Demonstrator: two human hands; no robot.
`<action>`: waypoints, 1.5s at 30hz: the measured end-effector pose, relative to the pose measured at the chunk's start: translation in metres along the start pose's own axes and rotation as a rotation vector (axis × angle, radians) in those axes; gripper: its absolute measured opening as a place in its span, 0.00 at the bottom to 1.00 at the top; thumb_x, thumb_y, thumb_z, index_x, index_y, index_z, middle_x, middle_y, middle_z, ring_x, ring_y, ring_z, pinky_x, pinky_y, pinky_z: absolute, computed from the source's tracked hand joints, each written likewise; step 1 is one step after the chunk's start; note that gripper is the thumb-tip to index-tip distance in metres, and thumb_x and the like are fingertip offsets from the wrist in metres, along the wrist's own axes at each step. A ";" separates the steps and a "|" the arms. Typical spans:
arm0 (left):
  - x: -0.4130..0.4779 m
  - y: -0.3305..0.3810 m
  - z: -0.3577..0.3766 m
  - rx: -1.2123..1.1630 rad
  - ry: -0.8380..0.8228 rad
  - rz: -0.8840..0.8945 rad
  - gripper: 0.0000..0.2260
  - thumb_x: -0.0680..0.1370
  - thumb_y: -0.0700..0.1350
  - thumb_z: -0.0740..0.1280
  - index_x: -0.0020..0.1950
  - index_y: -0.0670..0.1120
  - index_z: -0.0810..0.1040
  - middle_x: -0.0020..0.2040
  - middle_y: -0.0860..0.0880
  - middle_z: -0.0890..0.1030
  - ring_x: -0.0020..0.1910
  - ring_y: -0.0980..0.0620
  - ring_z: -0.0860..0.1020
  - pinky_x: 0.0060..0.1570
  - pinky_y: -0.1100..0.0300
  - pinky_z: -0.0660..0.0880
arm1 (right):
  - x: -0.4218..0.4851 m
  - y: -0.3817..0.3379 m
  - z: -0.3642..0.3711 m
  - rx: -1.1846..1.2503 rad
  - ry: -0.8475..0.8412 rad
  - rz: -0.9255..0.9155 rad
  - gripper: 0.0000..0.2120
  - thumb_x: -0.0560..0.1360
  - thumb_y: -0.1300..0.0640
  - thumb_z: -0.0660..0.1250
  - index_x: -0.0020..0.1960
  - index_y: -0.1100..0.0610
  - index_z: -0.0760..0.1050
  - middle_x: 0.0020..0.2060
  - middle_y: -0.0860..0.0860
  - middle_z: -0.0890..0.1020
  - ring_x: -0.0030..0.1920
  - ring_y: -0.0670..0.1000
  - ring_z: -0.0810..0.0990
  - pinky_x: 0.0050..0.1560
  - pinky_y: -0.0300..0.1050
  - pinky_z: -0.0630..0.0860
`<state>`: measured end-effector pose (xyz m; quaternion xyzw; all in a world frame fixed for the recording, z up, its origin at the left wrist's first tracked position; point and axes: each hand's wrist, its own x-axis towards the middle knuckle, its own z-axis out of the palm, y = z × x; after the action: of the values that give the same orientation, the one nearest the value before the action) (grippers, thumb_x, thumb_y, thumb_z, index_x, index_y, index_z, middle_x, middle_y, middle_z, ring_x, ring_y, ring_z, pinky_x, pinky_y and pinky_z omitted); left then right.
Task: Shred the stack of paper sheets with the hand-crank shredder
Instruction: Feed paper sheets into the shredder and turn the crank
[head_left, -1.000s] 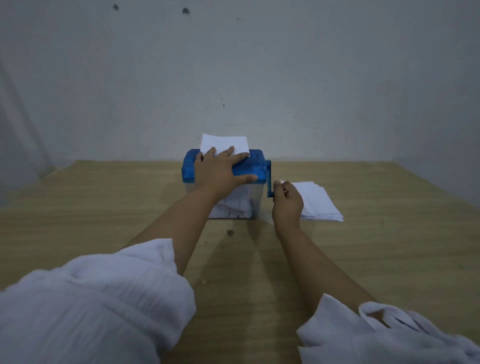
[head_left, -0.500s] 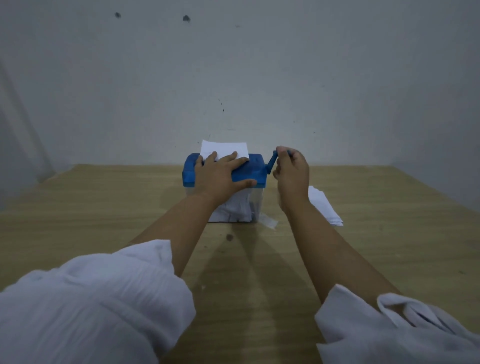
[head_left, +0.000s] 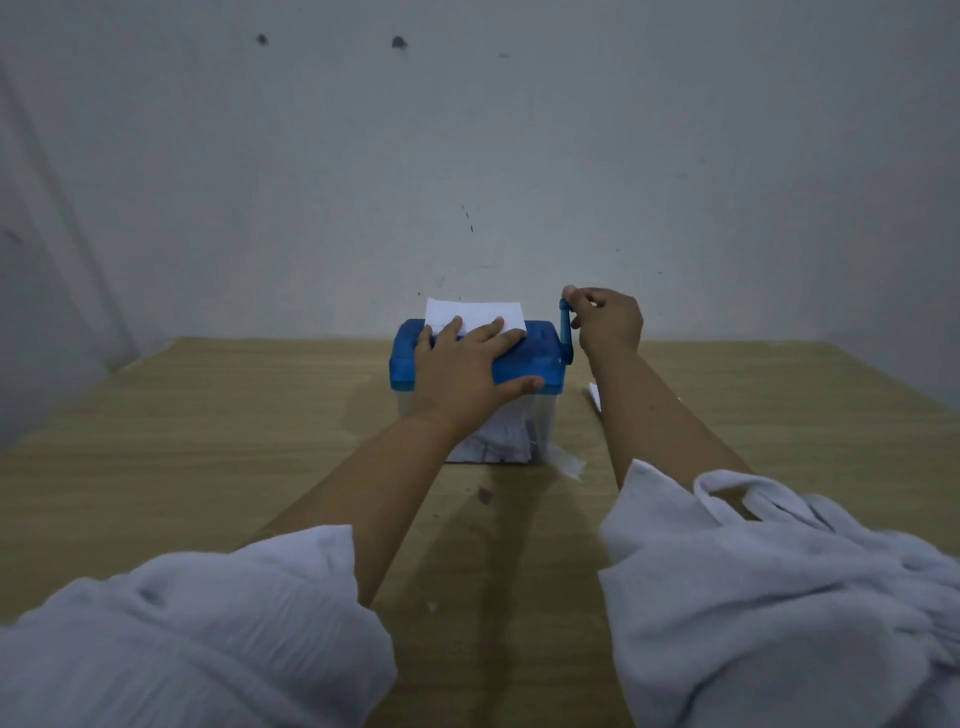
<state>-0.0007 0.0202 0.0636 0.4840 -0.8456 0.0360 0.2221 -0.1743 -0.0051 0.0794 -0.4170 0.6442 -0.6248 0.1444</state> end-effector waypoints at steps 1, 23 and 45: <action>0.000 0.000 0.000 -0.001 0.004 0.002 0.28 0.74 0.68 0.57 0.73 0.61 0.61 0.76 0.57 0.60 0.75 0.45 0.55 0.72 0.45 0.45 | 0.000 0.003 -0.001 -0.023 -0.014 -0.009 0.12 0.77 0.52 0.65 0.49 0.60 0.81 0.38 0.54 0.80 0.31 0.44 0.74 0.34 0.34 0.70; 0.003 0.006 0.003 -0.047 -0.017 -0.075 0.29 0.73 0.68 0.58 0.72 0.62 0.62 0.75 0.57 0.60 0.76 0.46 0.54 0.72 0.43 0.42 | -0.088 0.065 -0.014 0.199 0.023 0.081 0.13 0.75 0.61 0.65 0.34 0.60 0.67 0.31 0.53 0.71 0.33 0.48 0.68 0.36 0.41 0.67; 0.005 -0.001 0.005 -0.039 0.023 0.009 0.28 0.74 0.68 0.58 0.72 0.62 0.62 0.74 0.60 0.62 0.75 0.49 0.57 0.72 0.44 0.44 | -0.026 -0.012 -0.021 0.385 0.015 0.010 0.09 0.72 0.53 0.72 0.42 0.58 0.75 0.32 0.52 0.76 0.28 0.44 0.70 0.32 0.39 0.68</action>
<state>-0.0040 0.0139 0.0611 0.4752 -0.8457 0.0263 0.2413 -0.1694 0.0297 0.0858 -0.3737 0.5161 -0.7387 0.2198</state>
